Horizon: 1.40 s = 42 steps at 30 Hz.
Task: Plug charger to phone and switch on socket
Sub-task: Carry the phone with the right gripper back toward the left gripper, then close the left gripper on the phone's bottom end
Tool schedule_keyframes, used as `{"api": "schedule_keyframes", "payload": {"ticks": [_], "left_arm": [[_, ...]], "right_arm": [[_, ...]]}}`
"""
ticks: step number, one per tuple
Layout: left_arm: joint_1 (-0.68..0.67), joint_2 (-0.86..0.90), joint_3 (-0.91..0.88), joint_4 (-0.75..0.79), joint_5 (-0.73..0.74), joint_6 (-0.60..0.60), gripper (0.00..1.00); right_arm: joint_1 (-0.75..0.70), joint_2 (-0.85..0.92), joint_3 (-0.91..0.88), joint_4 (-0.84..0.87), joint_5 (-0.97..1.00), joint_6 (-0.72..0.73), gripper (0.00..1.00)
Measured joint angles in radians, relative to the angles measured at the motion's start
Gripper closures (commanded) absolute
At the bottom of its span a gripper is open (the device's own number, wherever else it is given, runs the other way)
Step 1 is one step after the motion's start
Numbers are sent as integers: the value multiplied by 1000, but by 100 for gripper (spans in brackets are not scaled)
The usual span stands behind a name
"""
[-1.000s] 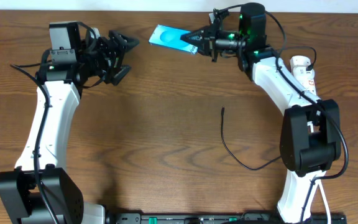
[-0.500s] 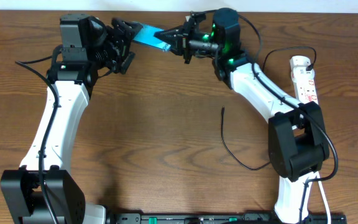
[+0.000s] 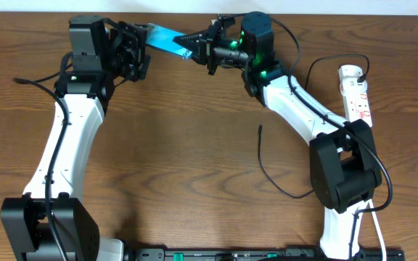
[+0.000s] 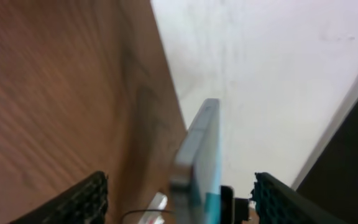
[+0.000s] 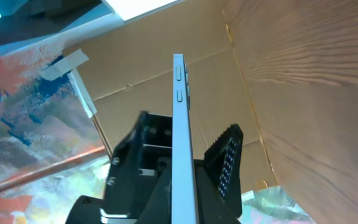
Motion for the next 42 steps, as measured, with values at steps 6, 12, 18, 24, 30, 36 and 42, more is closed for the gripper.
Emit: {"api": "schedule_keyframes", "payload": {"ticks": [6,12,18,24,30,36,42], "left_arm": [[-9,0,0,46,-15,-23,24],[-11,0,0,48,-18,-32,27],[-11,0,0,48,-19,-34,37],[-11,0,0,48,-19,-38,66],[-11,0,0,47,-19,-41,70],[-11,0,0,48,-19,-41,71],[-11,0,0,83,0,-41,74]], "right_arm": [[5,0,0,8,12,1,99],[12,0,0,55,21,4,99],[56,0,0,54,21,4,99],[74,0,0,54,20,4,99],[74,0,0,59,21,4,99],[74,0,0,65,22,5,99],[68,0,2,78,27,7,99]]}}
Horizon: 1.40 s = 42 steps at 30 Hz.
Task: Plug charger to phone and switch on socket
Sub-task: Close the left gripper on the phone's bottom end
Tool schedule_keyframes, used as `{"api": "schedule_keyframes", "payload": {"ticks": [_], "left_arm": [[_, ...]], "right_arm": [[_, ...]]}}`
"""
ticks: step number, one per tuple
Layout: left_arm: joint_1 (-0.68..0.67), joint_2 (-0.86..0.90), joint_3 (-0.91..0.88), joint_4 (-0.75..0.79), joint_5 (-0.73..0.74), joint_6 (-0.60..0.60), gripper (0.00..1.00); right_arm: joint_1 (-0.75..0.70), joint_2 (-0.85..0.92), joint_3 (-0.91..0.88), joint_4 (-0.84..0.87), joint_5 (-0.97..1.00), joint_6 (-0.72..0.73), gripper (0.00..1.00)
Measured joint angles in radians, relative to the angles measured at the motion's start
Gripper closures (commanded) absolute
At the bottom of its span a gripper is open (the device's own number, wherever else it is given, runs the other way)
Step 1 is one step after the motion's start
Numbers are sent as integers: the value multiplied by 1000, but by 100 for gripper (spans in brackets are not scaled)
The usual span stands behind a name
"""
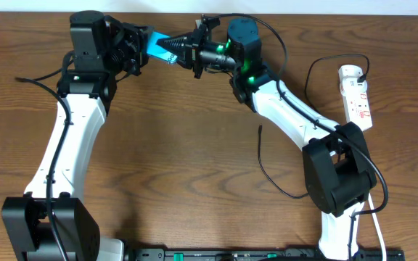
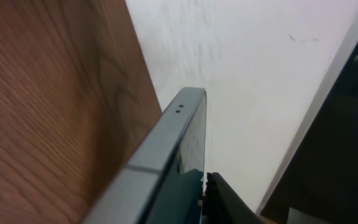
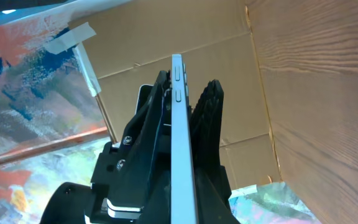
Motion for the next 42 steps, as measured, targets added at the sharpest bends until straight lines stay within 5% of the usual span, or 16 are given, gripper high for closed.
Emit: {"api": "schedule_keyframes", "payload": {"ticks": [42], "left_arm": [[8,0,-3,82,134,0,85]], "right_arm": [[-23,-2,14,32,-24,43,99]]}}
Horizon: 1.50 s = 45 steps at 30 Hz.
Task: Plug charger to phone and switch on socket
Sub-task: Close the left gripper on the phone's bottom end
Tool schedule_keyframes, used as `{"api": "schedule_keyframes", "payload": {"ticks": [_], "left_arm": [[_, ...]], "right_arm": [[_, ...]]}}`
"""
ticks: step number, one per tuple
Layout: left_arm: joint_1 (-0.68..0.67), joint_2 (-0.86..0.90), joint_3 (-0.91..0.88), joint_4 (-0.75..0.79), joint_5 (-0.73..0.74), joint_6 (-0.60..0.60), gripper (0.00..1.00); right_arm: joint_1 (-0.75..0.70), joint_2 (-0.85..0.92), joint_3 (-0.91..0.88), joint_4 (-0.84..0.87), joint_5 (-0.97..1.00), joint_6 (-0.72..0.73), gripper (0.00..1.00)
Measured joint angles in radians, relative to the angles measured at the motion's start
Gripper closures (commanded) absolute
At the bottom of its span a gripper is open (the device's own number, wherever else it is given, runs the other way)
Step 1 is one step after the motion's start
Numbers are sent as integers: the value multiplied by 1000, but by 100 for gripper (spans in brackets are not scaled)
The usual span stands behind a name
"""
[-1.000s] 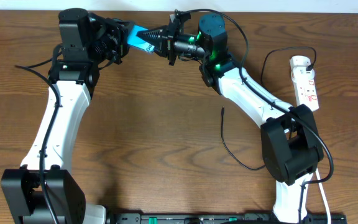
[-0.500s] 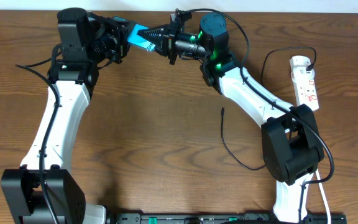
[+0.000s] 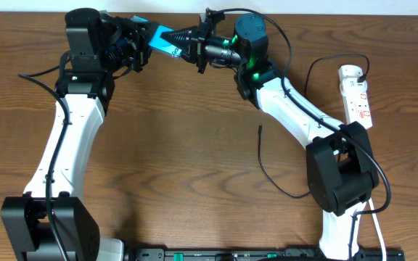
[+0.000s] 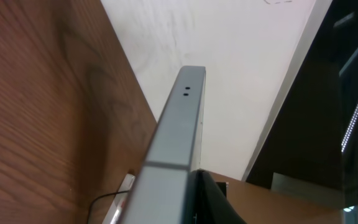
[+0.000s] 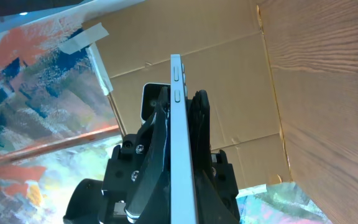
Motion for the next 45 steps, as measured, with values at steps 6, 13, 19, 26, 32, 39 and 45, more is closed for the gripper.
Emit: {"api": "schedule_keyframes", "payload": {"ticks": [6,13,19,26,32,39,45], "left_arm": [[1,0,0,2,6,0,87],[2,0,0,14,20,0,92],[3,0,0,14,24,-3,93],[3,0,0,15,27,-3,93],[3,0,0,14,28,-3,92],[3,0,0,9,35,-3,93],[-1,0,0,10,68,-3,93]], "right_arm": [[-1,0,0,0,-1,0,99],[-3,-6,0,-2,2,31,99],[-3,-7,0,-3,2,32,99],[-3,-7,0,-4,2,32,99],[-3,-7,0,-6,2,32,99],[-4,-7,0,-10,-10,-8,88],[-5,-7,0,-15,-13,-50,75]]}}
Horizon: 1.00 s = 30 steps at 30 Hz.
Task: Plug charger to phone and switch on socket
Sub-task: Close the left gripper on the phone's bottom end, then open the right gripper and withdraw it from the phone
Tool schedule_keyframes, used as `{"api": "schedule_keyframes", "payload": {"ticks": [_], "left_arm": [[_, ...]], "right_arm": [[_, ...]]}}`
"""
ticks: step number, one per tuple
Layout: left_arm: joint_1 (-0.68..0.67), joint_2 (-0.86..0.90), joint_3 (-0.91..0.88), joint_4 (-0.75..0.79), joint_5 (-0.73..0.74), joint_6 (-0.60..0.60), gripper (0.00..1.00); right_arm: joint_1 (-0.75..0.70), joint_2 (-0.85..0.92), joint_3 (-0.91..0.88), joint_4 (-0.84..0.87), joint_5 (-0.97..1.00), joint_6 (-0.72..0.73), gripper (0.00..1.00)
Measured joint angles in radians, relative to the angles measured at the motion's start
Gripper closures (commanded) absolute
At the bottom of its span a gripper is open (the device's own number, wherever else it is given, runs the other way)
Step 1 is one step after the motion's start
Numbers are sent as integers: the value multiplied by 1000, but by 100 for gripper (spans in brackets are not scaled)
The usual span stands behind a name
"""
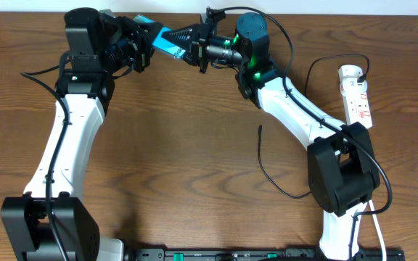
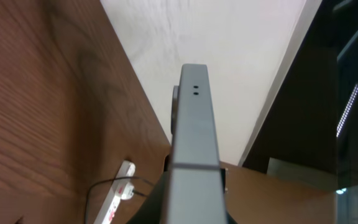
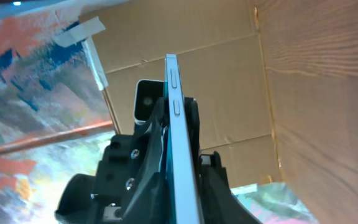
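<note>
The phone [image 1: 164, 38], blue screen up, is held off the table at the far edge between both arms. My left gripper [image 1: 146, 40] is shut on its left end and my right gripper [image 1: 186, 38] is shut on its right end. In the left wrist view the phone's grey edge [image 2: 194, 124] points straight away. In the right wrist view the phone [image 3: 178, 118] stands edge-on, with the left gripper's dark fingers [image 3: 157, 149] clamped on it. The black charger cable [image 1: 271, 177] lies on the table with its free plug end [image 1: 260, 129] right of centre. The white socket strip [image 1: 356, 94] lies far right.
A black lead is plugged into the top of the socket strip and loops to its left [image 1: 318, 69]. The strip also shows low in the left wrist view [image 2: 118, 190]. The wooden table [image 1: 180, 159] ends just behind the phone.
The phone has turned slightly in both grips: its edge now faces the left wrist camera squarely, and the socket strip has come into that view. Both grippers stay shut on it.
At first my right gripper held the phone up, with the left gripper's fingers open either side of it. Then the left gripper was shut on the phone's other end. Both arms have since held it together at the table's far edge, shifting only a little.
</note>
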Motion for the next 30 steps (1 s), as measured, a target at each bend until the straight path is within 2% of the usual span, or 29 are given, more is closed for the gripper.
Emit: {"api": "schedule_keyframes", "payload": {"ticks": [3,9,14,18,20,30], "left_arm": [[-3,0,0,0,11,0,93],[-5,0,0,0,15,0,93],[-6,0,0,0,18,5,93],[-6,0,0,0,18,26,92],[-6,0,0,0,18,42,93],[35,0,0,0,28,72,93]], "right_arm": [[0,0,0,0,0,-8,70],[0,0,0,0,0,-19,54],[-2,0,0,0,0,-34,35],[-6,0,0,0,-1,-65,3],[-11,0,-1,0,-3,-100,1],[-82,0,-1,-92,-35,-278,1]]}}
